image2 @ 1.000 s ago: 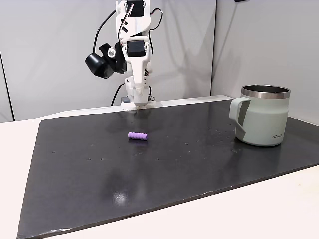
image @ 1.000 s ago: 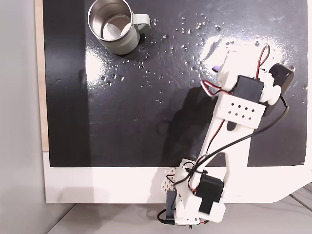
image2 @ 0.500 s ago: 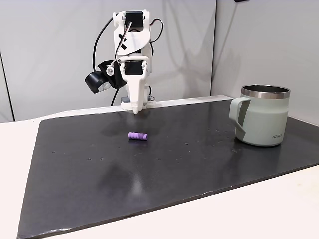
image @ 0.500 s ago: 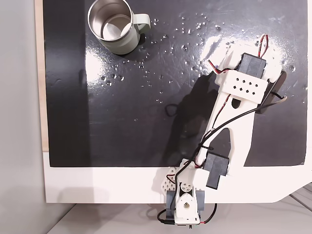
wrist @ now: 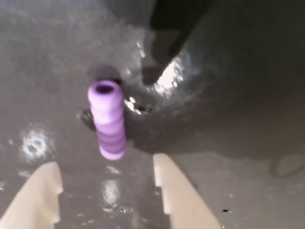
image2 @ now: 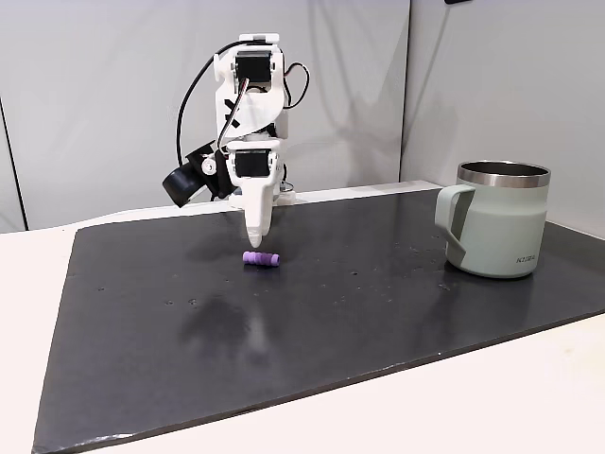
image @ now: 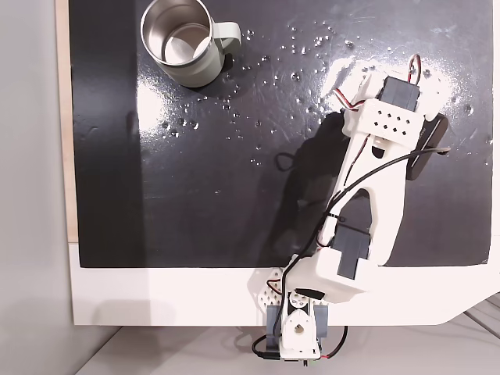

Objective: Grasp a pengrip and put it in the cup.

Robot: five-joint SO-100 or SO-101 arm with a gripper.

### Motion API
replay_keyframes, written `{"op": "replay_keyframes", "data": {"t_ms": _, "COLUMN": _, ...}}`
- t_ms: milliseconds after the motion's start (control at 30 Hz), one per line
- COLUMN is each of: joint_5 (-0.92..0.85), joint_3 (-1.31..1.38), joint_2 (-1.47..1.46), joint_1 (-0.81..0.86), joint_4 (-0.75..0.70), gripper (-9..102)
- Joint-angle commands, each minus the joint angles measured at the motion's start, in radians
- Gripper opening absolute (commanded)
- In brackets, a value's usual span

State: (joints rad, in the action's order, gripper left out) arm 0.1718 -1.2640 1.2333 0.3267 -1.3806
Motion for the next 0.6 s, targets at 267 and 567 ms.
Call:
{"op": "replay_keyframes", "data": {"t_ms": 267, "joint_5": 0.003, "joint_3": 0.097, "joint_2": -0.080, "joint_1": 0.025, "joint_4": 0.017, "gripper": 18}}
{"op": "replay_keyframes", "data": {"t_ms": 567, "joint_5": 0.000, "joint_3": 0.103, "joint_2": -0.127, "joint_1": 0.028, "joint_4": 0.034, "gripper": 8}}
